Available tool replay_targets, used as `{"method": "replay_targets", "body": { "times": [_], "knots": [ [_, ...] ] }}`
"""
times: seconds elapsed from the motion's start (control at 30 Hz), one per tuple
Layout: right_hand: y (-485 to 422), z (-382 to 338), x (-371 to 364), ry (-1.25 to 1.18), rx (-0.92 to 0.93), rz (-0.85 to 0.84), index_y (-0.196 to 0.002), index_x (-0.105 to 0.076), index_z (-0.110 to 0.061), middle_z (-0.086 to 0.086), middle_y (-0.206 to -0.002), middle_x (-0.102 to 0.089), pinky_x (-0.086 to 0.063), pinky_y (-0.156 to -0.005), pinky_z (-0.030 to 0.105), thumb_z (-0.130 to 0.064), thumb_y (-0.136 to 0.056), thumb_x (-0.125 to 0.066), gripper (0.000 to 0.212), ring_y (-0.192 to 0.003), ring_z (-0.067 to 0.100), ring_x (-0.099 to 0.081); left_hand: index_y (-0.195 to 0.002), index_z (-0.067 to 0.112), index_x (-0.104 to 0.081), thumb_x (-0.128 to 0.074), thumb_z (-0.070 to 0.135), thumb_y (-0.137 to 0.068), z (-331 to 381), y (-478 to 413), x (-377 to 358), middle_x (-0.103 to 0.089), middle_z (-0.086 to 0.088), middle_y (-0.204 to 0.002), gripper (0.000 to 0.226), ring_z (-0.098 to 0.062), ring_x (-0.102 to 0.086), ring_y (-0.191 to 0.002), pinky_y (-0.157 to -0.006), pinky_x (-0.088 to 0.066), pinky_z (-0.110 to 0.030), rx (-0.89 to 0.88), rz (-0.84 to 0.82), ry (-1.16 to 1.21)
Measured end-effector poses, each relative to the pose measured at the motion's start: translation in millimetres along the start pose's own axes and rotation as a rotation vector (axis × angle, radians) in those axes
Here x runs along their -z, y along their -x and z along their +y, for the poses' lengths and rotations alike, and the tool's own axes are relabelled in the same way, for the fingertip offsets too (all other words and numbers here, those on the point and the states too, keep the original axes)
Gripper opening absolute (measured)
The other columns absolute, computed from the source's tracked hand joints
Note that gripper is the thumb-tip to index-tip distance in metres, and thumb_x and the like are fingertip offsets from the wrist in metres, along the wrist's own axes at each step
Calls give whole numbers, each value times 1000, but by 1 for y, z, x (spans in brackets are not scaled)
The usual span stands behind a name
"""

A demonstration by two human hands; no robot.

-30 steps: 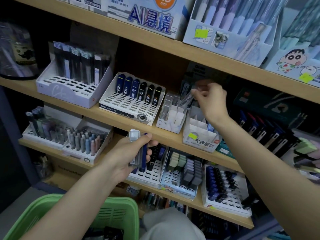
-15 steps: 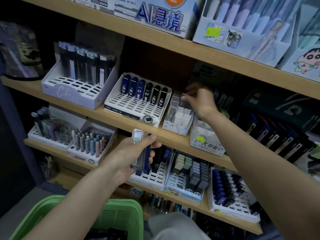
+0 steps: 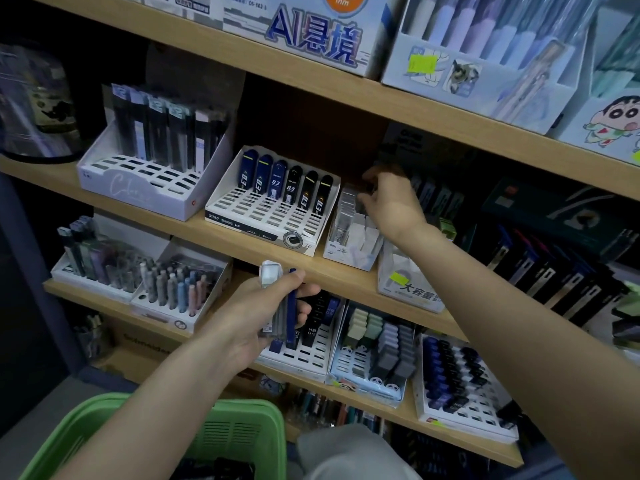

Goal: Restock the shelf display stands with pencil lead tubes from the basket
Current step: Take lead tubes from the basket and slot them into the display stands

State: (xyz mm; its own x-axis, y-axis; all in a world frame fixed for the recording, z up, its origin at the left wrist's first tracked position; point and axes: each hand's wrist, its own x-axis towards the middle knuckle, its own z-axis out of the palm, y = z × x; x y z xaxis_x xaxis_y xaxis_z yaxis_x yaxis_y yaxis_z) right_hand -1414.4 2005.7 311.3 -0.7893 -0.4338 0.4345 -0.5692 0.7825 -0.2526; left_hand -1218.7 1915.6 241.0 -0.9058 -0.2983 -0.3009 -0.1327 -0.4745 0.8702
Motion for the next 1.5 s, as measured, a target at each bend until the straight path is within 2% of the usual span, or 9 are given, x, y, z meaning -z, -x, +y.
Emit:
{"method": "replay_targets", "body": {
  "times": [0.17,0.4,0.5,0.7,0.87,1.0,1.13,1.33,1.5],
  "knots": [
    [50,-17,10,-247,197,173,-116,-51,-11,3,-105,-51,-46,-73,22,-10,-93,-52,23,-78,6,-52,-111,4,-62,-54,21,-94,-3,-3,-1,-75,-7,-87,26,-13,-70,-64,-58,-58,-23,-25,40,166],
    [119,-43,3,-514,132,-534,-101,-60,-16,-15,-79,-58,-53,-68,18,-30,-89,-64,18,-67,-3,-57,-95,10,-66,-54,25,-96,-6,-3,-11,-74,-9,-85,19,-16,-71,-72,-59,-55,-27,-117,197,279],
    [123,-45,-2,-532,79,-603,-107,-64,-11,-7,-86,-62,-57,-79,30,-30,-82,-72,32,-77,5,-60,-82,13,-65,-53,25,-96,-4,3,-16,-72,-2,-64,21,-13,-69,-55,-43,-51,-22,-147,221,287],
    [117,-48,7,-683,-57,-789,-104,-63,-6,-5,-74,-56,-44,-48,9,-17,-87,-67,21,-61,0,-55,-90,13,-68,-53,29,-95,-4,10,-12,-75,-5,-82,22,-15,-71,-67,-55,-57,-26,-142,175,283],
    [106,-57,8,-689,-52,-675,-110,-58,-9,2,-88,-57,-41,-48,11,-21,-96,-54,19,-66,6,-49,-101,11,-64,-54,23,-94,7,14,4,-75,-6,-91,17,-13,-72,-75,-62,-58,-27,-197,141,357],
    [84,-83,12,-821,-72,-495,-94,-56,-14,0,-76,-57,-48,-50,14,-22,-98,-50,11,-56,9,-53,-94,15,-65,-56,22,-94,16,15,32,-67,0,-72,12,-6,-58,-48,-46,-51,-19,-175,204,331],
    [49,-108,-3,-696,-26,-311,-107,-58,-2,8,-75,-63,-59,-69,29,-28,-98,-49,29,-62,14,-61,-90,15,-64,-58,21,-93,18,11,65,-50,3,-60,9,-8,-40,-42,-37,-37,-17,-137,198,339],
    [-8,-120,-35,-488,109,-73,-99,-55,-12,14,-89,-66,-58,-74,38,-11,-91,-59,9,-79,22,-67,-86,15,-62,-57,19,-93,20,0,102,-47,1,-62,10,-9,-40,-45,-38,-37,-17,-151,123,283],
    [-36,-127,-50,-311,76,-155,-112,-60,-9,17,-105,-64,-55,-82,43,-19,-100,-44,22,-89,26,-64,-87,12,-60,-55,25,-94,26,-8,116,-47,1,-59,16,-9,-38,-47,-37,-37,-16,-148,146,322]
  ]
}}
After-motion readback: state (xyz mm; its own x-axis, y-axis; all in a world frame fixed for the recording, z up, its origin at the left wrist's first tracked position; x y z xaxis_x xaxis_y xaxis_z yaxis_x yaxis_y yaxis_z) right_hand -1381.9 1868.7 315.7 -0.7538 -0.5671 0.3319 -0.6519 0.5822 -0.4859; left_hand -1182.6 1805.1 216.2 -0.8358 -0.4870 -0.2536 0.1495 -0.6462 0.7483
